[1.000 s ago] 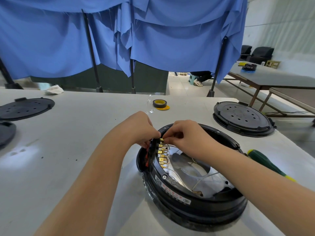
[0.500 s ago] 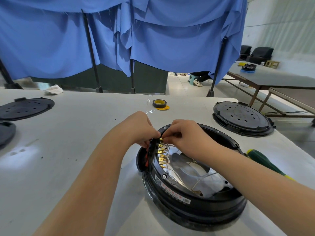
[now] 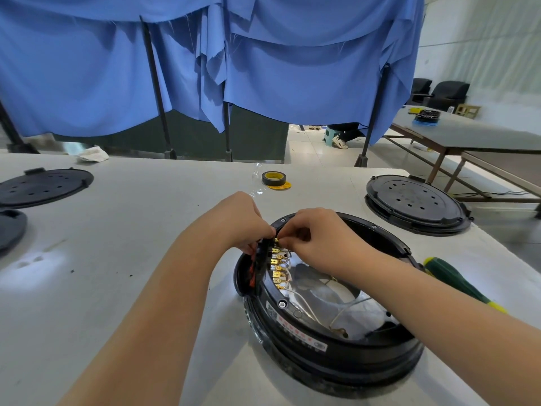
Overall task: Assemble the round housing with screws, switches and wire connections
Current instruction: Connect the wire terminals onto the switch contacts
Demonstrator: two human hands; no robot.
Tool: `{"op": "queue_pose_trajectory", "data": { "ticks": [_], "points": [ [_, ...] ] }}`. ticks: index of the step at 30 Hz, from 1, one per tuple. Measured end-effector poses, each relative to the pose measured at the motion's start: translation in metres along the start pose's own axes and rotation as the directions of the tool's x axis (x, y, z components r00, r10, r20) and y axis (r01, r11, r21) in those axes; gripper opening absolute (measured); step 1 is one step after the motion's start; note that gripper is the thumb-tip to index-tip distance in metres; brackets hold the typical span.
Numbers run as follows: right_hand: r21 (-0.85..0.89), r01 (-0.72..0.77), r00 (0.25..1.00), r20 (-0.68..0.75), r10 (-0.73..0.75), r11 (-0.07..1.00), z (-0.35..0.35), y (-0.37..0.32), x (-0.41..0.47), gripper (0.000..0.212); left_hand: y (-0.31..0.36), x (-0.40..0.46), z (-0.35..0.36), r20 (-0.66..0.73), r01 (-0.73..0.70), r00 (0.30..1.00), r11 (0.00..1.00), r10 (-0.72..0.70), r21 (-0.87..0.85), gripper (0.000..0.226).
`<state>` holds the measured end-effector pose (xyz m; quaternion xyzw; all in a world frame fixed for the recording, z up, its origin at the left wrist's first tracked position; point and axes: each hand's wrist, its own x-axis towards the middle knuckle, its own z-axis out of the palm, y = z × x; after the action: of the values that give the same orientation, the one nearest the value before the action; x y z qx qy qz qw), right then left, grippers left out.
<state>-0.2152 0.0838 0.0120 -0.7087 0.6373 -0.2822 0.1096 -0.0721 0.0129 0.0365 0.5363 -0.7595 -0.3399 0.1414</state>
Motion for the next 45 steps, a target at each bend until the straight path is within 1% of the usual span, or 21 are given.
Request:
{"op": "queue_pose_trajectory", "data": {
  "ticks": [6, 10, 12, 14, 16, 18, 20, 22, 25, 27, 29, 31, 34, 36, 42, 45],
  "points": [
    [-0.013, -0.026, 0.999, -0.025, 0.026, 1.0, 0.001, -0.004, -0.009, 0.015, 0.0, -0.002, -0.001, -0.013, -0.012, 1.0, 0.998, 0.013, 0.058, 0.025],
    [0.0, -0.082, 0.994, -0.068, 0.082, 0.997, 0.0, -0.01, -0.013, 0.02, 0.001, -0.004, 0.001, -0.048, -0.054, 0.997, 0.987, 0.062, 0.153, 0.023],
    [0.0, -0.099, 0.989, -0.112, 0.098, 0.995, -0.002, -0.01, -0.014, 0.021, 0.001, -0.003, 0.005, -0.103, -0.101, 0.988, 0.988, 0.113, 0.119, 0.02],
    [0.005, -0.122, 0.978, -0.169, 0.121, 0.993, -0.009, -0.009, -0.012, 0.019, 0.002, -0.001, 0.011, -0.168, -0.147, 0.973, 0.987, 0.156, 0.062, 0.028],
    [0.017, -0.159, 0.961, -0.227, 0.159, 0.987, -0.023, -0.001, -0.008, 0.018, 0.002, 0.002, 0.019, -0.19, -0.193, 0.962, 0.98, 0.198, 0.042, 0.034],
    [0.027, -0.201, 0.938, -0.283, 0.2, 0.979, -0.042, 0.013, -0.001, 0.016, 0.002, 0.003, 0.028, -0.196, -0.222, 0.955, 0.975, 0.221, 0.013, 0.03],
    [0.019, -0.261, 0.919, -0.302, 0.254, 0.965, -0.061, 0.033, 0.009, 0.014, 0.0, 0.005, 0.036, -0.228, -0.228, 0.946, 0.973, 0.23, 0.034, 0.027],
    [-0.008, -0.356, 0.901, -0.27, 0.34, 0.935, -0.075, 0.057, 0.02, 0.012, -0.002, 0.007, 0.041, -0.256, -0.215, 0.939, 0.973, 0.231, 0.088, 0.03],
    [-0.063, -0.489, 0.871, -0.089, 0.484, 0.87, -0.081, 0.089, 0.033, 0.015, -0.005, 0.008, 0.045, -0.274, -0.205, 0.935, 0.973, 0.225, 0.102, 0.032],
    [-0.085, -0.528, 0.848, -0.001, 0.53, 0.845, -0.075, 0.103, 0.039, 0.02, -0.006, 0.009, 0.046, -0.283, -0.205, 0.931, 0.972, 0.229, 0.113, 0.032],
    [-0.082, -0.556, 0.828, 0.037, 0.56, 0.827, -0.067, 0.111, 0.044, 0.025, -0.007, 0.01, 0.047, -0.29, -0.206, 0.928, 0.971, 0.233, 0.119, 0.031],
    [-0.122, -0.577, 0.807, 0.069, 0.587, 0.808, -0.058, 0.114, 0.048, 0.031, -0.008, 0.011, 0.048, -0.297, -0.209, 0.925, 0.97, 0.238, 0.126, 0.031],
    [-0.092, -0.614, 0.783, 0.057, 0.619, 0.784, -0.049, 0.12, 0.052, 0.029, -0.008, 0.012, 0.048, -0.303, -0.213, 0.92, 0.967, 0.247, 0.141, 0.031],
    [-0.104, -0.622, 0.776, 0.052, 0.629, 0.776, -0.046, 0.123, 0.054, 0.027, -0.008, 0.012, 0.049, -0.305, -0.218, 0.918, 0.965, 0.254, 0.148, 0.032],
    [-0.173, -0.609, 0.782, 0.035, 0.622, 0.774, -0.043, 0.125, 0.054, 0.029, -0.007, 0.012, 0.049, -0.308, -0.219, 0.916, 0.964, 0.256, 0.148, 0.032],
    [-0.19, -0.59, 0.797, 0.019, 0.604, 0.785, -0.045, 0.123, 0.053, 0.028, -0.006, 0.011, 0.049, -0.304, -0.219, 0.917, 0.963, 0.258, 0.155, 0.031]
  ]
}}
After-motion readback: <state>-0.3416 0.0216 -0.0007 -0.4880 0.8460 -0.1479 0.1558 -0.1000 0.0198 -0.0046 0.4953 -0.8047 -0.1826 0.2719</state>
